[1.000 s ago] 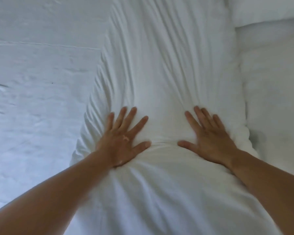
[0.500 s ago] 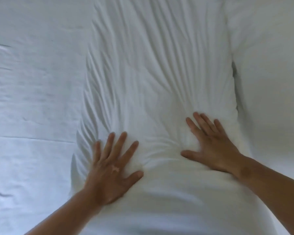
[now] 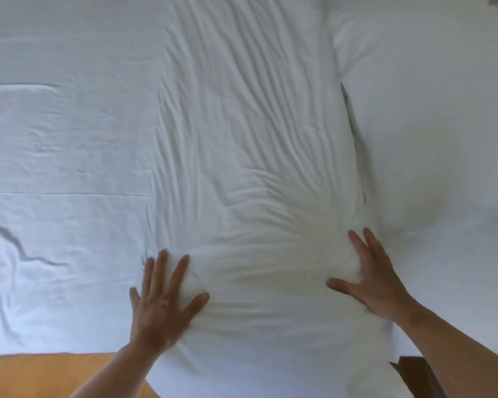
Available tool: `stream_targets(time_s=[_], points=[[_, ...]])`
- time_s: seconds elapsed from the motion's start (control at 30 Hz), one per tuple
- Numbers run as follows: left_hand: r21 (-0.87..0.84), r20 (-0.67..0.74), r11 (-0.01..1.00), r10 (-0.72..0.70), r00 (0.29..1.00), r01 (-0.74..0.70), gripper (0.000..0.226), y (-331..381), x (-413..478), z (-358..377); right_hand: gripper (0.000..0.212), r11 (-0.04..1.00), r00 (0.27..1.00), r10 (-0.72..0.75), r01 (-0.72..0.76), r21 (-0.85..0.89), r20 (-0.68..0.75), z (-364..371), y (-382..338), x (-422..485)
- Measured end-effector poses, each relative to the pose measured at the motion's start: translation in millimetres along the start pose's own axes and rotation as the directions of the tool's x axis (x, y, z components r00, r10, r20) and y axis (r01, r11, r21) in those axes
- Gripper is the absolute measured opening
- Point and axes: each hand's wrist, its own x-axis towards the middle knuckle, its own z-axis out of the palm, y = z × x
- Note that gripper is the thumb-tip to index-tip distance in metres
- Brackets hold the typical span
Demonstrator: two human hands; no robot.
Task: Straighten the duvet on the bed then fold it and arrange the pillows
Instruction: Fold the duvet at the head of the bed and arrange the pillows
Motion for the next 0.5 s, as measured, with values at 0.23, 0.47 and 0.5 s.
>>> stream_targets(time_s=[0.23, 0.47, 0.5], points=[[-0.576, 0.205, 0.759, -0.225, 0.953, 0.303, 0.124, -31, 8, -25, 0.141, 0.98, 0.986, 0.157, -0.147, 0.136, -0.064, 6, 4, -13], [-0.701, 0.402, 0.475, -0.354, 0.844, 0.533, 0.088, -42, 29, -27, 0.138, 0.924, 0.982, 0.163, -0.184, 0.334, 0.09, 2, -5, -31], [-0.68, 0.366, 0.507, -0.39, 0.845, 0.529, 0.083, -36, 30, -26, 0.139, 0.919, 0.982, 0.163, -0.185, 0.347, 0.091, 1, -7, -30]])
